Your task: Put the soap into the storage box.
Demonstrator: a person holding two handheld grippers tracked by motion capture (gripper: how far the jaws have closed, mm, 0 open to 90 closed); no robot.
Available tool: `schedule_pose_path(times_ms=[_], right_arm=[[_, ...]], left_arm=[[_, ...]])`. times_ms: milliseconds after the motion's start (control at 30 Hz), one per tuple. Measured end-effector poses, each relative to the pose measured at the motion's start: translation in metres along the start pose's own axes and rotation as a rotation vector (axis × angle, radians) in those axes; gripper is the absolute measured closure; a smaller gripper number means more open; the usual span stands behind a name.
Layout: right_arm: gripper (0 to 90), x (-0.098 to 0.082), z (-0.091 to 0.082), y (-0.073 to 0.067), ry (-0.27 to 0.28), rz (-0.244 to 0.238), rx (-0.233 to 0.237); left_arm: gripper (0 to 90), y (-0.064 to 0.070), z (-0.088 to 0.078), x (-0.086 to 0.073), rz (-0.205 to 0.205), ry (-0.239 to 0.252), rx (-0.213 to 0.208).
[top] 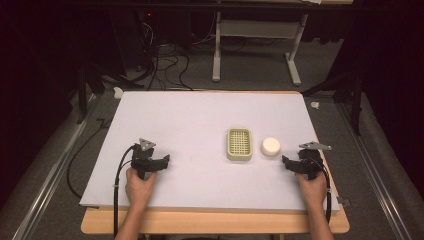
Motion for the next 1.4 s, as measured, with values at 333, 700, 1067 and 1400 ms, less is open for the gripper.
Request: schedule_pose_path(times_ms=[333, 700, 1067, 1400], right_arm=[[24.5, 0.001, 0.000, 0.000, -0.008, -0.005, 0.003], [18.9, 0.001, -0.001, -0.004, -0.016, -0.039, 0.002], [18.2, -0.003, -0.018, -0.016, 0.041, -0.049, 0.038], [16.7, -0.007, -0.025, -0.028, 0.063, -0.054, 0.051]], left_arm=[[20.5, 0.000, 0.000, 0.000, 0.000, 0.000, -0.001], [20.5, 0.000, 0.000, 0.000, 0.001, 0.000, 0.001], [20.5, 0.000, 0.000, 0.000, 0.001, 0.000, 0.001], [20.5, 0.000, 0.000, 0.000, 0.001, 0.000, 0.001]])
Point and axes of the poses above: each handheld gripper's, and its own axes: z roughly forward along the jaws, x roughly out of its top, y roughly to its right, the point moved 3 cm from there along z, roughly forward along the jaws, and after that the axes turned 15 degrees about -y, right-handed, at the moved point
